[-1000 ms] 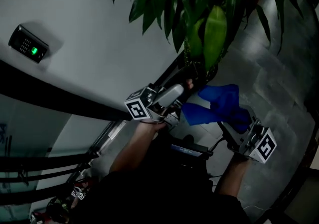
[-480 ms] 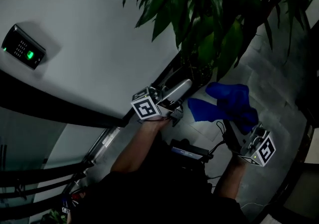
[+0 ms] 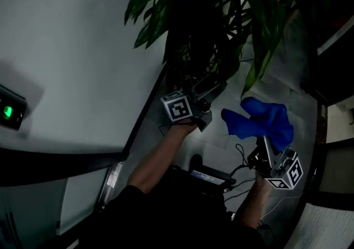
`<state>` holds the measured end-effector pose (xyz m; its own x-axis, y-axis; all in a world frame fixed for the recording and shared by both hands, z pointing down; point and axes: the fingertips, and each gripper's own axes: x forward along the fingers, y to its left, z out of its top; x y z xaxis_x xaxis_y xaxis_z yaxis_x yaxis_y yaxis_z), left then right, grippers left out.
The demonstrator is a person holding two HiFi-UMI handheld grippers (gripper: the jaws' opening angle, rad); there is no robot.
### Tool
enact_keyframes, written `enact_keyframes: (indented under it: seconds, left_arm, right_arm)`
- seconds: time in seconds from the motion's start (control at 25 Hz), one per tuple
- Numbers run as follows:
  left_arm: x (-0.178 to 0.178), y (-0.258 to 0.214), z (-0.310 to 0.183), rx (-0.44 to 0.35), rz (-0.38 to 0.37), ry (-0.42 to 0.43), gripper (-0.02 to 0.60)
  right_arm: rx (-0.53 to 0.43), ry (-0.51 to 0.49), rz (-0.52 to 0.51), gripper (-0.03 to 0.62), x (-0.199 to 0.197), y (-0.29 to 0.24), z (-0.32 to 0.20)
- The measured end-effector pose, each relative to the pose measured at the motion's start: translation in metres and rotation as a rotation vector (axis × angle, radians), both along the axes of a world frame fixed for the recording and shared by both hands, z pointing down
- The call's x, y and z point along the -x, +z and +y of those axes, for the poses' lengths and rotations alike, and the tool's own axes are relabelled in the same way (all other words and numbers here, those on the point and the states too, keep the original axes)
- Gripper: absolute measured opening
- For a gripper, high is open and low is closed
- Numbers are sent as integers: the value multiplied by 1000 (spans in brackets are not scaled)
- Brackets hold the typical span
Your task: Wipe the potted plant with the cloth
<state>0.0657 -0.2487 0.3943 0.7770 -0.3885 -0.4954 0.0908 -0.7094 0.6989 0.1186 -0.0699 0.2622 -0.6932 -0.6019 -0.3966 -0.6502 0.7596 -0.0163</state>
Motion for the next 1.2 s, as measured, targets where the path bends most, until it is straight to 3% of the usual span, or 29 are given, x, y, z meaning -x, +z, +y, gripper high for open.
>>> enact_keyframes:
  seconds: [0.04, 0.12, 0.24, 0.32, 0.52, 0.6, 0.68, 0.76, 0.88, 1.0, 1.08, 1.2]
  left_arm:
    - [0, -2, 1, -8, 8, 21, 325]
    - [4, -6, 10, -29, 47, 71, 179]
    - [12, -13, 25, -43, 148, 134, 74]
    - [19, -19, 33, -53, 208, 160, 46]
    - [26, -35, 51, -100, 315, 243, 44]
    - [25, -44, 57, -133, 324, 248, 65]
    - [21, -42, 53, -138, 298, 221, 129]
    - [19, -23, 36, -97, 251, 153, 150]
    - [28, 15, 13, -14, 192, 32, 235]
    - [36, 39, 0, 0, 130, -55, 295]
    - [34, 41, -4, -18, 114, -54, 350]
    - [21, 28, 1, -83, 141, 13, 396]
  right_arm:
    - [5, 23, 3, 94, 2, 1, 2]
    - [14, 64, 8, 94, 4, 4, 7]
    - [18, 98, 13, 94, 8, 3, 11]
    - [18, 92, 16, 94, 12, 2, 10]
    - [-1, 36, 0, 94, 13, 0, 5]
    - [-1, 23, -20, 94, 5, -1, 2]
    - [-8, 10, -33, 94, -2, -4, 1]
    - [-15, 2, -33, 94, -10, -6, 1]
    - [-25, 3, -15, 94, -24, -7, 6]
    - [-30, 12, -14, 94, -39, -7, 9]
    - [-26, 15, -22, 94, -46, -5, 9]
    - [-19, 8, -28, 94, -51, 0, 9]
